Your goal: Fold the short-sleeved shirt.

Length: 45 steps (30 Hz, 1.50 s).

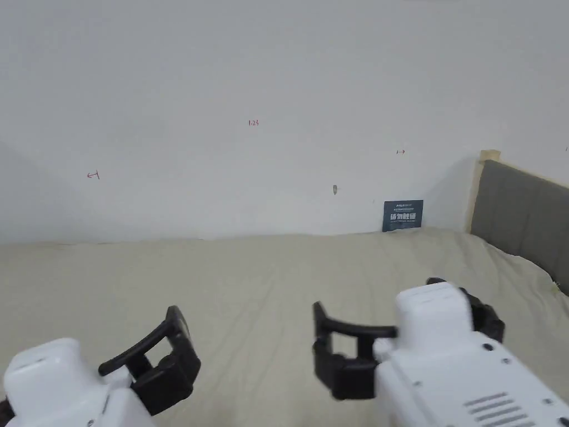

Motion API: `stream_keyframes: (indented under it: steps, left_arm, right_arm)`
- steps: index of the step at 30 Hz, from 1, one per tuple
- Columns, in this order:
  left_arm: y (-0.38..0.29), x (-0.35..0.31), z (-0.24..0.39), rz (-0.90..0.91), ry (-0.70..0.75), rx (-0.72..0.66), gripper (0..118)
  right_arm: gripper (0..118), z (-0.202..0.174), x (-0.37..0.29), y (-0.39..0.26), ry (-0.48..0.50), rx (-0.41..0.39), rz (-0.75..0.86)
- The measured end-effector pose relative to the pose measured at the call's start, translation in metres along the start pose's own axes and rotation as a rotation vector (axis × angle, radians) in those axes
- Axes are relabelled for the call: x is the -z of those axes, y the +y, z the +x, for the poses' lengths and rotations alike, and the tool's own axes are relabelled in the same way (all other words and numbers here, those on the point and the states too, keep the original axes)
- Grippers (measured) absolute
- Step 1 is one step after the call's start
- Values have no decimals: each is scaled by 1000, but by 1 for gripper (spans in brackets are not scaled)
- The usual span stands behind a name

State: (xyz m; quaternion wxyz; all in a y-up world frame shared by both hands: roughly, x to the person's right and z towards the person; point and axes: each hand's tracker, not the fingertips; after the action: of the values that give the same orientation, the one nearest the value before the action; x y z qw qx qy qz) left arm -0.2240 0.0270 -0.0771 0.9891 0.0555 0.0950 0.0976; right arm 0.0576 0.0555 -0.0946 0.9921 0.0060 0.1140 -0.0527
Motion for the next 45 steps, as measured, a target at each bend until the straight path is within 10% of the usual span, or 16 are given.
stream_keyframes:
  steps: [2, 4, 10, 16, 45]
  left_arm:
    - [8, 1, 10, 25, 9, 187, 118]
    - [11, 0, 17, 29, 46, 351, 118]
    - [4, -9, 23, -3, -22, 382, 118]
    - [2, -2, 15, -51, 1, 320, 118]
    - [7, -2, 7, -19, -30, 283, 118]
  right_arm:
    - [118, 21, 0, 0, -17, 274, -50]
    - [118, 32, -5, -9, -70, 293, -41]
    - [118, 13, 0, -25, -165, 8, -52]
    - [118, -32, -11, -10, -129, 18, -23]
    - [118, -12, -8, -1, -80, -83, 38]
